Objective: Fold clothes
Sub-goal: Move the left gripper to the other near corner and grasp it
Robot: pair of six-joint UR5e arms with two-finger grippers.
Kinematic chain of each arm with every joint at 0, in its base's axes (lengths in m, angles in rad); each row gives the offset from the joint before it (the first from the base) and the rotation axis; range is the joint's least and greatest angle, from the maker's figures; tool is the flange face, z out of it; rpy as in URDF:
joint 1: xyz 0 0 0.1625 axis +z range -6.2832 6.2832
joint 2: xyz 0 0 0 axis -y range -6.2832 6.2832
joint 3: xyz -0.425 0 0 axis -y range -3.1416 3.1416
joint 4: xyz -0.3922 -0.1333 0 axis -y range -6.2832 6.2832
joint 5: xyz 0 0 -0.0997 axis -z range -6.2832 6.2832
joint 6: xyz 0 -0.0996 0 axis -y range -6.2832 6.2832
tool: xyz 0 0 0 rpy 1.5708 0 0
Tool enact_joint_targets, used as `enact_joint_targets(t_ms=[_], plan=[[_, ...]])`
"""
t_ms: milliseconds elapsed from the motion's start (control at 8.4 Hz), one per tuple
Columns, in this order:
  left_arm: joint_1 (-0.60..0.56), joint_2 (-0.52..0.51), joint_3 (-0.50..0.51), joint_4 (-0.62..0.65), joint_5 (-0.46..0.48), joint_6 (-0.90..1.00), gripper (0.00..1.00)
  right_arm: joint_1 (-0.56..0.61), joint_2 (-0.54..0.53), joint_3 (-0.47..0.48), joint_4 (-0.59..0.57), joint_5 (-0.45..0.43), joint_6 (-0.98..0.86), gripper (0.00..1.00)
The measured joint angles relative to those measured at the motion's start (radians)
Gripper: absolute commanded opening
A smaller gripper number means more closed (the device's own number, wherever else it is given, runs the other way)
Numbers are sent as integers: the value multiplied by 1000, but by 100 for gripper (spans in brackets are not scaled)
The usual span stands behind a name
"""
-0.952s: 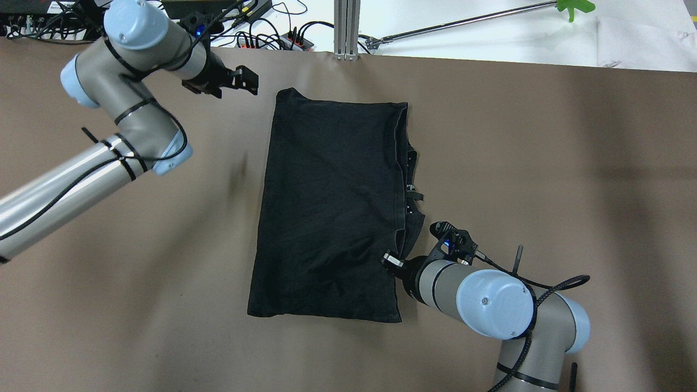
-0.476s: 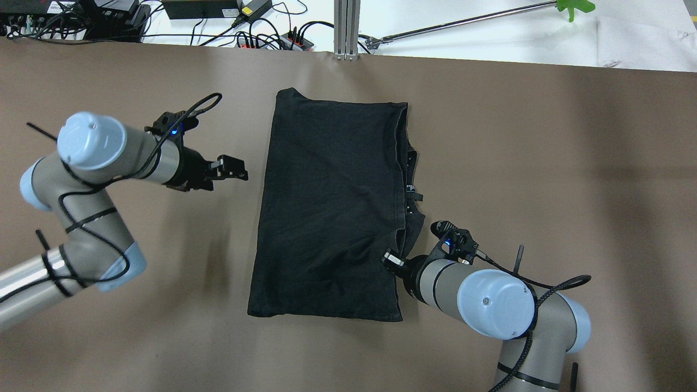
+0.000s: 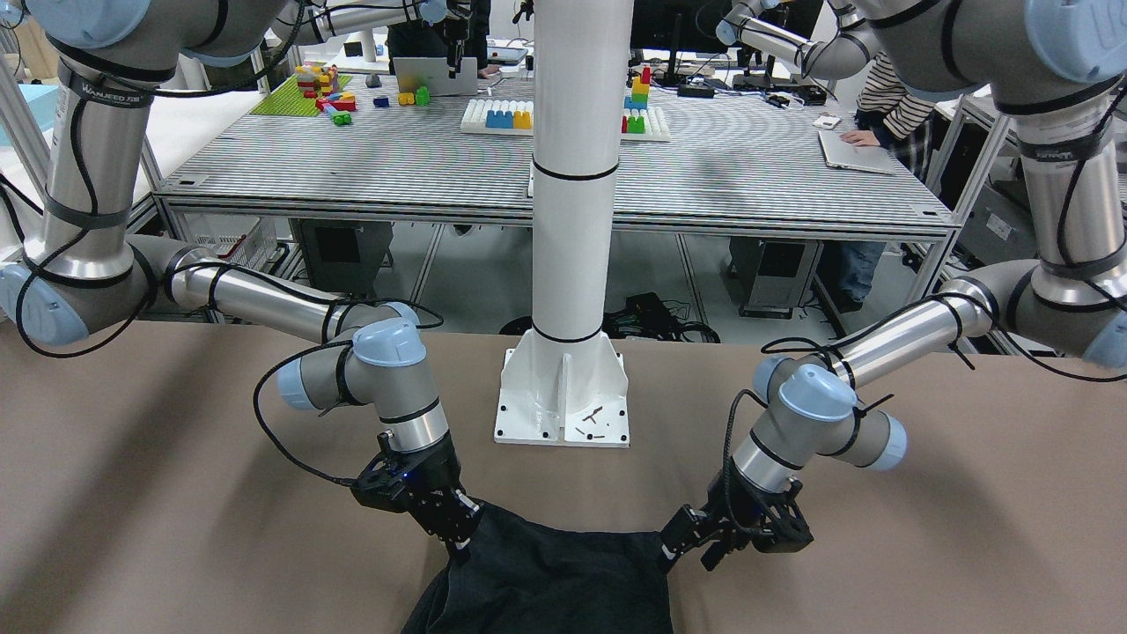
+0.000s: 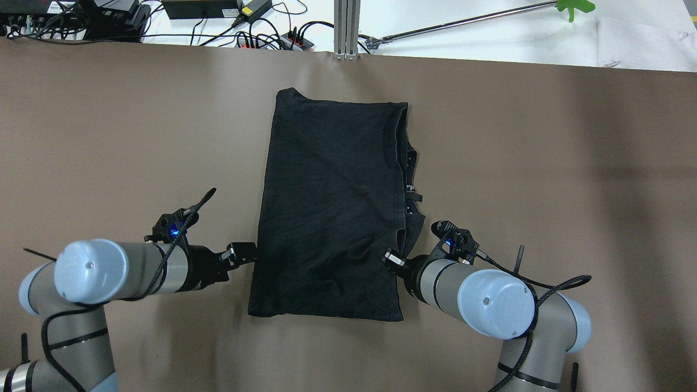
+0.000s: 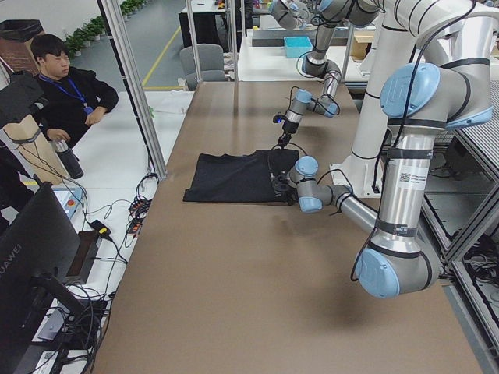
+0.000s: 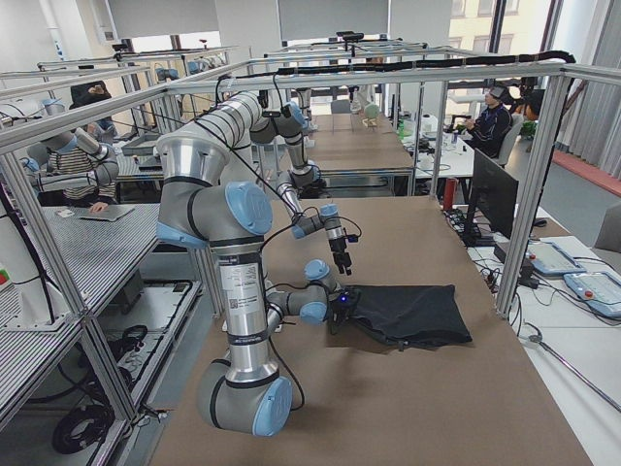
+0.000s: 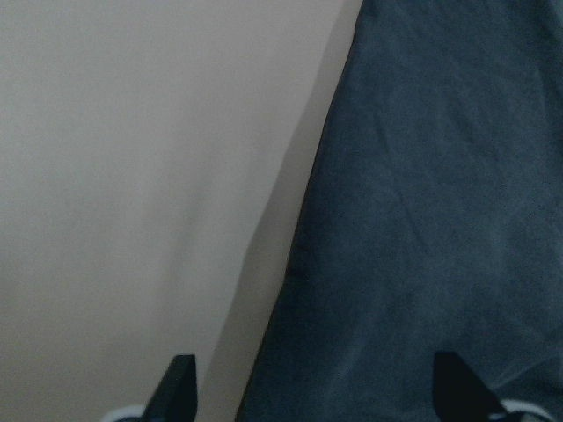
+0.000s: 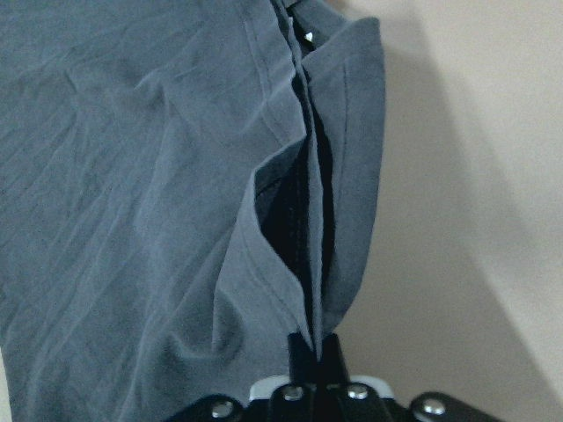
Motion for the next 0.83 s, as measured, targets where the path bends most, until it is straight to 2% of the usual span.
enact_joint_targets(t_ms=[238,595,714,833], plan=[[94,-3,15,-2,122,-112,95,0,-1,0,0,-1,0,0],[125,-10,54,-3,159,-154,94,0,-1,0,1,-2,0,0],[132,-11,59,-3,161,-155,89,0,-1,-1,1,-2,0,0],[135,-10,62,-2,163,-154,73,1,-1,-1,1,-2,0,0]])
